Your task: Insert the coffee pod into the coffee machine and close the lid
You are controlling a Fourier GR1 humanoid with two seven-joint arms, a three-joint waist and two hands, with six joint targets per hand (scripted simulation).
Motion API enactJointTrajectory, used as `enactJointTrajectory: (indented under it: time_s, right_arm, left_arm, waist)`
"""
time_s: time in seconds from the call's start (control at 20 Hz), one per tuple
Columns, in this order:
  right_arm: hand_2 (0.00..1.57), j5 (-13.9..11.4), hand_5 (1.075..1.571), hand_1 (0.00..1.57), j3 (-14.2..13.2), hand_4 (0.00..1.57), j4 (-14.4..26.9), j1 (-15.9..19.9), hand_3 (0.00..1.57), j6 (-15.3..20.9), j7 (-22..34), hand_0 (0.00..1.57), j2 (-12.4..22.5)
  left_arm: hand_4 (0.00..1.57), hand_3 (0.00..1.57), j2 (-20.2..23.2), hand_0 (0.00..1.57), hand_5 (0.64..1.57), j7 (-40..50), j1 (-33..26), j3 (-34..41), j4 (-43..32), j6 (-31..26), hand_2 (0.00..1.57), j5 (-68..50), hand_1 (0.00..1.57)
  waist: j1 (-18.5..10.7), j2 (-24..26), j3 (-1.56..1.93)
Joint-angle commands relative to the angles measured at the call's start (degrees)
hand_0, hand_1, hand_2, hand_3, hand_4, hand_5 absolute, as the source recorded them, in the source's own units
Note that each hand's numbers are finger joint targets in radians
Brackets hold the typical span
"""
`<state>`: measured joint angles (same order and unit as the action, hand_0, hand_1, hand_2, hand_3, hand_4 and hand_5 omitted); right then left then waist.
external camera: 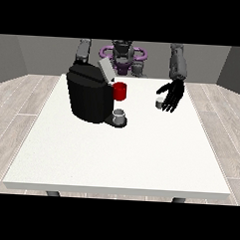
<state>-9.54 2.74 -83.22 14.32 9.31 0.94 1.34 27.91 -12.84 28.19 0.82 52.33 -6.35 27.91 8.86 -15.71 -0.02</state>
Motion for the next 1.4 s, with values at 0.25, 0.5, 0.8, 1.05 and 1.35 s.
enactJointTrajectory:
  time_s: [0.25, 0.5, 0.8, 1.05, 1.35]
  right_arm:
    - [0.00, -0.5, 1.571, 0.00, 0.0, 0.00, 4.2, 0.6, 0.00, -0.8, 0.0, 0.00, 0.1]
    - [0.00, -0.2, 1.571, 0.00, 1.5, 0.00, 4.3, -0.1, 0.00, -1.7, -2.3, 0.00, -0.6]
    - [0.00, 1.9, 1.571, 0.00, -0.3, 0.00, 5.8, -1.9, 0.00, -4.0, -2.5, 0.00, 1.0]
    - [0.00, -3.0, 1.571, 0.00, 1.7, 0.00, 4.3, -0.2, 0.00, 0.9, 2.8, 0.00, 0.3]
    - [0.00, -3.8, 1.571, 0.00, 0.4, 0.00, 8.6, -2.2, 0.00, 1.9, -1.6, 0.00, 0.8]
  left_arm:
    - [0.46, 0.91, -2.0, 1.04, 1.571, -2.1, 3.6, -4.1, -4.9, 8.4, 1.11, 10.4, 1.04]
    - [0.34, 0.86, 0.5, 0.83, 1.571, -1.8, 4.6, -5.6, -9.9, 6.6, 1.00, 14.8, 0.83]
    - [0.39, 0.85, -0.9, 0.79, 1.571, 0.5, 5.0, -8.6, -12.5, 3.3, 0.96, 19.0, 0.79]
    - [0.41, 0.96, -1.2, 0.91, 1.571, -4.7, 6.0, -6.5, -17.4, 6.8, 1.05, 19.8, 0.91]
    - [0.48, 1.30, -0.7, 1.37, 1.571, -10.4, 8.5, -3.3, -15.8, 4.3, 1.37, 16.6, 1.37]
  waist:
    - [0.7, 0.8, 0.00]
    - [1.7, 0.5, 0.01]
    - [2.0, 4.1, 0.03]
    - [0.8, 2.8, -0.02]
    - [-1.0, 4.5, -0.01]
